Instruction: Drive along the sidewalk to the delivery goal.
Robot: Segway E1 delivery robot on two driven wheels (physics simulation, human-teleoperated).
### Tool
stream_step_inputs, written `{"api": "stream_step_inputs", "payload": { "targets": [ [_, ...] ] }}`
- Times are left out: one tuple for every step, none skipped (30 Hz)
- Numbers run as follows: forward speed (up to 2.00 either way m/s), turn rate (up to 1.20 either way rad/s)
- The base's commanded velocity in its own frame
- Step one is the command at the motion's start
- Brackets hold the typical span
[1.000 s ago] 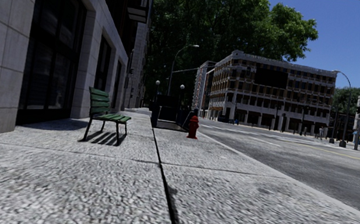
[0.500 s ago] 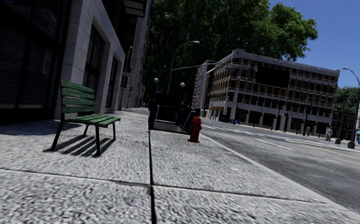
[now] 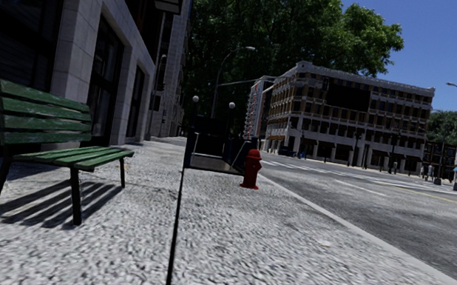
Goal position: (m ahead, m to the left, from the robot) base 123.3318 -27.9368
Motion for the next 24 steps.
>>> {"api": "stream_step_inputs", "payload": {
  "targets": [
    [2.00,0.00],
    [2.00,0.00],
    [2.00,0.00],
    [2.00,0.00],
    [2.00,0.00],
    [2.00,0.00],
    [2.00,0.00],
    [2.00,0.00],
    [2.00,0.00],
    [2.00,0.00],
    [2.00,0.00],
    [2.00,0.00],
    [2.00,0.00],
    [2.00,0.00],
    [2.00,0.00],
    [2.00,0.00],
    [2.00,0.00],
    [2.00,0.00],
    [2.00,0.00],
    [2.00,0.00],
    [2.00,0.00],
    [2.00,0.00],
    [2.00,0.00],
    [2.00,0.00]
  ]
}}
